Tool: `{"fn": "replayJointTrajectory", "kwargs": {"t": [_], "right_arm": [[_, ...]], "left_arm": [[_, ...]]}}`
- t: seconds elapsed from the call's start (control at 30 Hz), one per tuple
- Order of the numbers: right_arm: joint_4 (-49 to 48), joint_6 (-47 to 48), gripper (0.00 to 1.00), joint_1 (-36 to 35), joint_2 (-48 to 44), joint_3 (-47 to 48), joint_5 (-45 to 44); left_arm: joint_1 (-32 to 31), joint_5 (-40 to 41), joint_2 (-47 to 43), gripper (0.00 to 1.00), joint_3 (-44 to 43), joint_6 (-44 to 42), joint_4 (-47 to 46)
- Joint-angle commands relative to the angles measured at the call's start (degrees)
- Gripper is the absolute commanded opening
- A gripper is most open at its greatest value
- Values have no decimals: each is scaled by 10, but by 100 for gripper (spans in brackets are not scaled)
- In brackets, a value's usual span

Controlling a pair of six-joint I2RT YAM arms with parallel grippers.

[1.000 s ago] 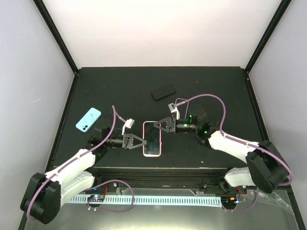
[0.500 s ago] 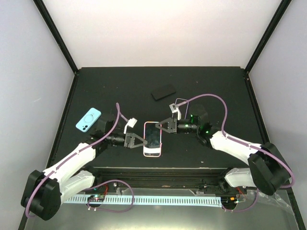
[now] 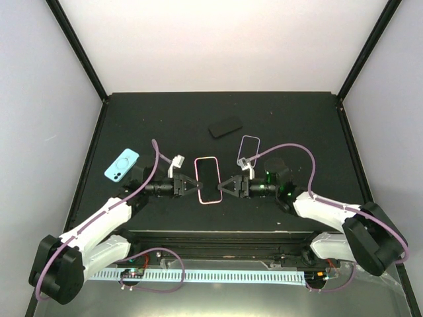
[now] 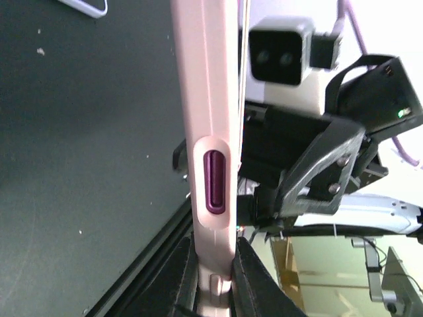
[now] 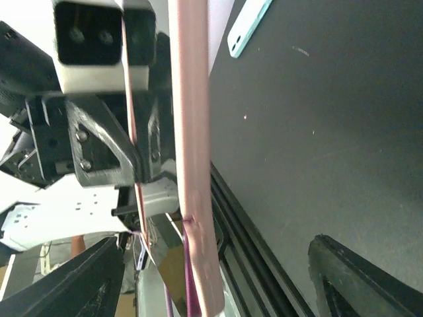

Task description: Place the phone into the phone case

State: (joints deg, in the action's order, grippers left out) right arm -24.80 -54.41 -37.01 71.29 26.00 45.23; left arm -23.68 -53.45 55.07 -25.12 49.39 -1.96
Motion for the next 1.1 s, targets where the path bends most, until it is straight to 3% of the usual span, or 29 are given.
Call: {"fn": "replayJointTrajectory", "kwargs": {"t": [0.0,0.13,0.53,0.67,0.87,1.07], "right_arm": [[-57,-29,77,-16,-12,-21,7],[-114,-68,71,-27,1,-33,19],[-152,-94,23,-27,4,-40,-3],[-190,-130,4,-27,17,-53,-9],[-227,-181,1,-27,35,-66,-16],[-117,-115,6,-26,14,-46,-36]], "left_arm": [[4,21,-9,2,-20,39,-102],[3,24,1,2,-17,55,-137],[4,23,46,2,4,57,-181],[3,52,64,1,-44,-30,-36],[4,81,79,2,-58,-97,33],[4,69,73,1,-47,-83,32]]}}
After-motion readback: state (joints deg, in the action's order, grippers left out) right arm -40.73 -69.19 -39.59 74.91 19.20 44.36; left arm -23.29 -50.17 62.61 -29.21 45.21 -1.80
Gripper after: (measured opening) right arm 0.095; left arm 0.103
